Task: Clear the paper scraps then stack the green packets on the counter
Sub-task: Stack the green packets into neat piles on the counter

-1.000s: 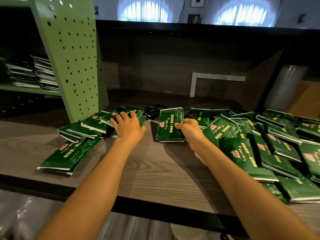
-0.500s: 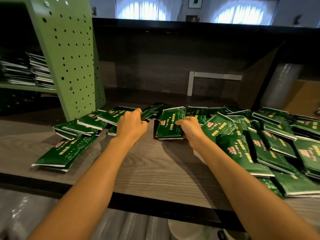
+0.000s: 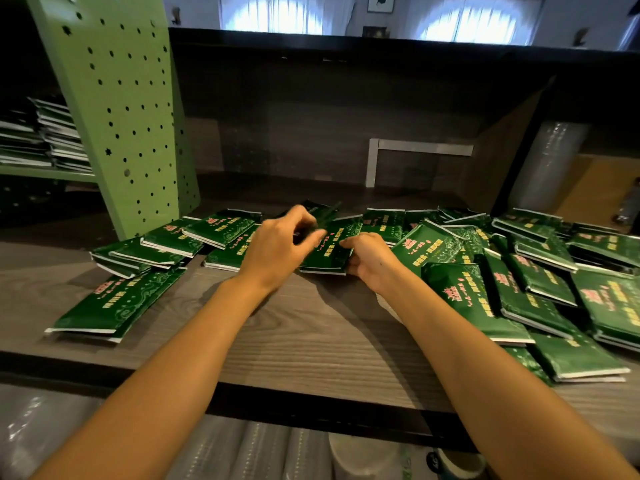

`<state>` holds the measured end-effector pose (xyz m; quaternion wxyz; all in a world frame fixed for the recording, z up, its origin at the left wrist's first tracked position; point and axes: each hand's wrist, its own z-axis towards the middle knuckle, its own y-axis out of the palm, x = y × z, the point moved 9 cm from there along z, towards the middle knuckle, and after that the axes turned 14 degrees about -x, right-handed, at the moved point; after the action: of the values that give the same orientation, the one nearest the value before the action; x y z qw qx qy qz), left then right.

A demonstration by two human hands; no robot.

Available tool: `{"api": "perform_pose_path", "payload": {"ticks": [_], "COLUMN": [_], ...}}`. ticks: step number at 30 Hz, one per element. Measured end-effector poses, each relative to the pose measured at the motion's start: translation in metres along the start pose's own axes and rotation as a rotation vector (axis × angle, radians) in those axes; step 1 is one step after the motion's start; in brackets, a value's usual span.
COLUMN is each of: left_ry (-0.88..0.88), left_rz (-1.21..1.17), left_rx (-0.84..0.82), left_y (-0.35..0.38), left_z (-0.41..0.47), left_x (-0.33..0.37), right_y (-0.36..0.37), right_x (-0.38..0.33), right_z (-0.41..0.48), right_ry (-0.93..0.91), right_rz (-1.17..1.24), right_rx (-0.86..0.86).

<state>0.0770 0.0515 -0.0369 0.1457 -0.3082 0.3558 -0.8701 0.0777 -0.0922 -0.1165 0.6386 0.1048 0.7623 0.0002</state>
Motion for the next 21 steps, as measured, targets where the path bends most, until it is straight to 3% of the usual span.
{"api": "perform_pose_path", "payload": {"ticks": [3,6,9,11,21], "left_ry": [-0.032,-0.100,-0.428,-0.527,-0.408], "left_rz": [-0.087,-0.111,-0.102,-0.157,-0.327], "left_rx": [-0.192,-0.161,-0.179,-0.187,-0.041], "left_y": [0.023,0.026,0.026,0.026,0.018], "left_z": [0.002,0.005,-0.002,-0.005,0.002], "left_x": [0.001,-0.010,-0.043,-0.056,-0.047], "right_y": [-0.002,0.000,0.006,0.007,0.013], "right_x": [-0.002,0.000,-0.002,-0.002,-0.005], "right_z": [-0.004,-0.004,-0.005,-0.004,0.000], "right_ry": [0.000,-0.003,-0.020,-0.024,-0.068], "right_rz": [0.027,0.102,0.152,0.175,0.027], "right_rx": [-0.006,-0.053,-0.095,-0.090,-0.131]}}
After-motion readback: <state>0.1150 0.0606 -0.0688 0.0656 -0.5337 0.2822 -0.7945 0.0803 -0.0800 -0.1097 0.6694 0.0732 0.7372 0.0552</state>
